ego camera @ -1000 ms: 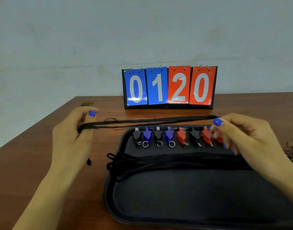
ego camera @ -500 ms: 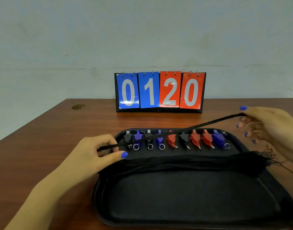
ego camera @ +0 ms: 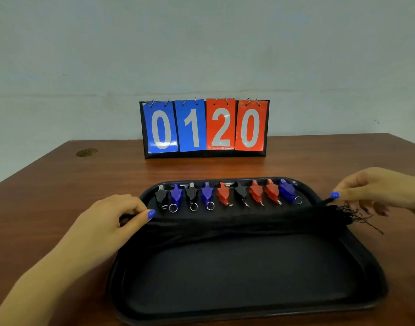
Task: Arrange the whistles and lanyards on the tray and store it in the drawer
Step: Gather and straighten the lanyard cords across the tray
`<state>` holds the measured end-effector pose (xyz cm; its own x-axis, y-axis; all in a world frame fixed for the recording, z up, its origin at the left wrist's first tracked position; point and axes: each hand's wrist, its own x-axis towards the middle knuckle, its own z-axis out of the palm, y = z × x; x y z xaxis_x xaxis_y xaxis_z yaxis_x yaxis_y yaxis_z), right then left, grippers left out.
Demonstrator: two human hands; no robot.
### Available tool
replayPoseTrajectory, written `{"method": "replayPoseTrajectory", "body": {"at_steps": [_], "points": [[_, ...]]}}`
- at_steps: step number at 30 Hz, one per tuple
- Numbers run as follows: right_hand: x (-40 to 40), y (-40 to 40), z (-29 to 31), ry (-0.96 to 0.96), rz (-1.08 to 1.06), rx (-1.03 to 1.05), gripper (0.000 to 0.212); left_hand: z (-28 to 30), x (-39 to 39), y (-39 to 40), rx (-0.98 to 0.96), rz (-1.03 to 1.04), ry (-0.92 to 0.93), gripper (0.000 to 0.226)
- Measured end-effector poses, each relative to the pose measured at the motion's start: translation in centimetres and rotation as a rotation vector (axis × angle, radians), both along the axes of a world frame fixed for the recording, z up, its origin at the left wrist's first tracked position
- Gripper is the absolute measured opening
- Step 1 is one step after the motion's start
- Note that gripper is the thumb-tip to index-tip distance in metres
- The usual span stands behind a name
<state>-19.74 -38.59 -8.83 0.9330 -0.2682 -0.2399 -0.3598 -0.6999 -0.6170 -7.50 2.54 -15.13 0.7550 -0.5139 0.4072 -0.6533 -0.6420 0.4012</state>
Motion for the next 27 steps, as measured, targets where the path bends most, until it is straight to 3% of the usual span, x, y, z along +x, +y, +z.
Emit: {"method": "replayPoseTrajectory", "body": {"at_steps": [1, 4, 5, 10, 14, 18, 27], "points": [[-0.1, 0.2, 0.1, 0.030, 0.004, -0.021, 0.079, 0.0, 0.1, -0.1, 0.018, -0.025, -0.016, 0.032], [0.0, 0.4, 0.1, 0.089, -0.038, -0.043, 0.018, -0.3, 0.5, 0.1, 0.073, -0.067, -0.054, 0.030], [0.1, 0.1, -0.2, 0.095, -0.039, -0.058, 0.013, -0.4, 0.7, 0.1, 0.095, -0.077, -0.070, 0.029], [0.7, -0.5, -1.0, 0.157, -0.065, -0.134, 0.011, -0.9, 0.9, 0.0, 0.156, -0.083, -0.143, 0.047], [0.8, -0.9, -1.4, 0.169, -0.080, -0.159, 0.009, -1.1, 0.3, -0.5, 0.173, -0.043, -0.141, 0.028], [0.9, -1.1, -1.5, 0.185, -0.112, -0.158, 0.009, -1.4, 0.4, -0.6, 0.192, -0.030, -0.206, 0.037], [1.1, -1.6, -1.6, 0.119, -0.218, -0.157, 0.023, -1.1, 0.0, -0.7, 0.147, -0.031, -0.181, 0.021]]}}
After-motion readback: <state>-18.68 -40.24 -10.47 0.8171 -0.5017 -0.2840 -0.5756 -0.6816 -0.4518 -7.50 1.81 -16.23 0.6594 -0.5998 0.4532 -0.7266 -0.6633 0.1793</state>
